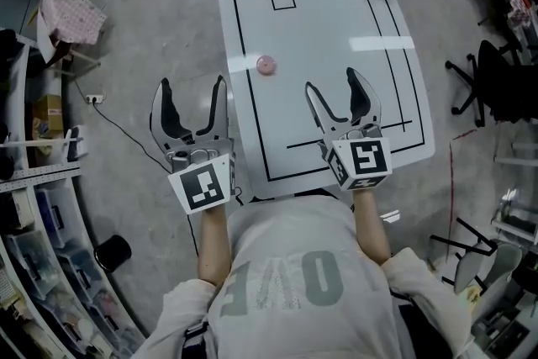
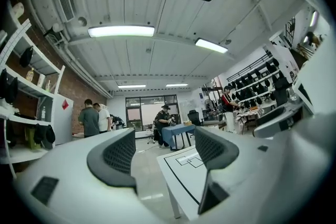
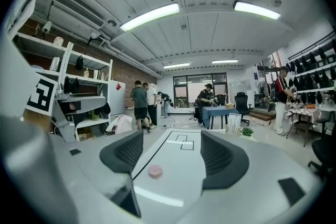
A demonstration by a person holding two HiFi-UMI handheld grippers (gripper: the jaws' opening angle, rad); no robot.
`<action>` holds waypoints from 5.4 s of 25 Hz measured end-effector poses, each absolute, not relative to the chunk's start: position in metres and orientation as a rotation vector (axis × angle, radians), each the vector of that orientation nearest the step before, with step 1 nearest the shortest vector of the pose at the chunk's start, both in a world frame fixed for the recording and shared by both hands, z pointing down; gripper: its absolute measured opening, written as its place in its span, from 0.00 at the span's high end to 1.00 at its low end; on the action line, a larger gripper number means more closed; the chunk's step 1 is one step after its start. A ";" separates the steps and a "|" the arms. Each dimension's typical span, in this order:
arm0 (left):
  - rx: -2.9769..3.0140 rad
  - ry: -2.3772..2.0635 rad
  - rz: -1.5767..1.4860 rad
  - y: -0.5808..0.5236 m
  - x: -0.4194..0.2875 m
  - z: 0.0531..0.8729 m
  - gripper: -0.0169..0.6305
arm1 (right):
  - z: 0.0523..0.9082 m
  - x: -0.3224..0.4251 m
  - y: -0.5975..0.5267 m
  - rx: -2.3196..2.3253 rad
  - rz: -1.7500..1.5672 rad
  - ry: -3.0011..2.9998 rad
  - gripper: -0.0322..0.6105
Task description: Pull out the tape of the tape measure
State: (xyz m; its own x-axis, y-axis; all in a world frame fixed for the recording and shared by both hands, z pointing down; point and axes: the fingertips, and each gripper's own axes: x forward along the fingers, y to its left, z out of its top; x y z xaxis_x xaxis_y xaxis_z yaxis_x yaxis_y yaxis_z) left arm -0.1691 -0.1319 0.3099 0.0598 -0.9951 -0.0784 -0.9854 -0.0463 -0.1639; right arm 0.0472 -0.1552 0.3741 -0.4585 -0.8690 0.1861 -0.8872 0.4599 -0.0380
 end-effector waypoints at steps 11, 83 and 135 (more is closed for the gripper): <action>-2.203 2.110 -0.197 -0.157 -0.186 0.349 0.47 | 0.443 -0.018 -0.207 1.362 0.311 -2.452 0.44; -2.331 2.262 -0.431 -0.198 -0.217 0.475 0.47 | 0.572 -0.014 -0.255 1.480 0.622 -1.961 0.45; -2.178 1.954 -0.034 -0.129 -0.152 0.275 0.47 | 0.301 0.029 -0.162 1.511 -0.033 -2.615 0.59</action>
